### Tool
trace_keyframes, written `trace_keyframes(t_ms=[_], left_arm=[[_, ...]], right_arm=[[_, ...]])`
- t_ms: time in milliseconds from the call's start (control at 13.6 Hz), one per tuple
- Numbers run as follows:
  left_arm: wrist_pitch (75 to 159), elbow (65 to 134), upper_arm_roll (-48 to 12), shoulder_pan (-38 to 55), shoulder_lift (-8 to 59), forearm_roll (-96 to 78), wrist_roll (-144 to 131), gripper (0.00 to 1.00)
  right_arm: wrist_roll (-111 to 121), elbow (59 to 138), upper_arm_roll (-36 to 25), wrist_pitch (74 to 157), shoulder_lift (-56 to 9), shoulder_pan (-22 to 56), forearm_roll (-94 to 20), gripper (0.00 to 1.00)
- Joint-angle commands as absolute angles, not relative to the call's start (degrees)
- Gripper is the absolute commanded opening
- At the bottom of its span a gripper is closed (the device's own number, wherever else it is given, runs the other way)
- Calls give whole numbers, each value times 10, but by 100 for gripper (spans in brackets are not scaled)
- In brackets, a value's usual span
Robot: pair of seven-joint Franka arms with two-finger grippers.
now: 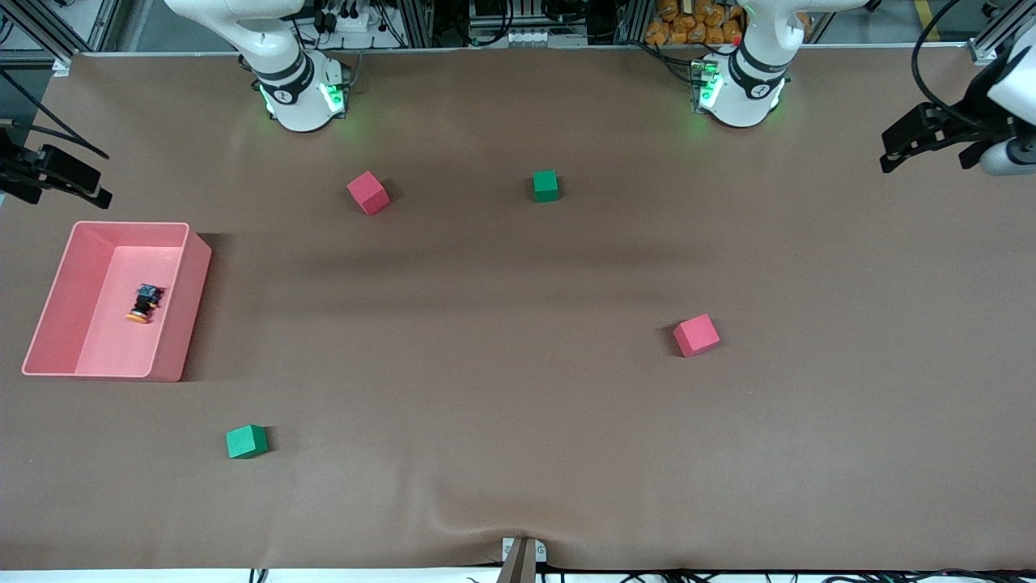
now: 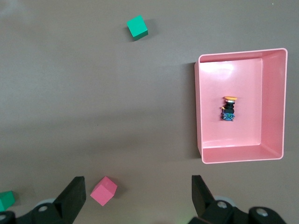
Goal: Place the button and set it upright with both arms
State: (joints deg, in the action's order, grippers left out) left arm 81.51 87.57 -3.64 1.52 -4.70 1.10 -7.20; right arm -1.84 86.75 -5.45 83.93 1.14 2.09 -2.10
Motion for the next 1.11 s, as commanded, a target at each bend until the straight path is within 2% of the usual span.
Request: trace_keyframes(t_ms=[0, 590, 885, 1033], left_arm=[[811, 860, -38, 15, -43, 12, -77, 100], [803, 861, -38, 15, -44, 12, -76, 100], [794, 860, -38, 15, -45, 12, -77, 100], [793, 862, -38, 15, -46, 12, -77, 100]], right_arm=[[-3, 858, -61, 831, 9, 25, -13, 100], [3, 857, -62, 829, 1, 17, -11, 100], [3, 860, -63, 828, -13, -20, -10, 100], [10, 874, -64, 828, -24, -70, -10, 100]])
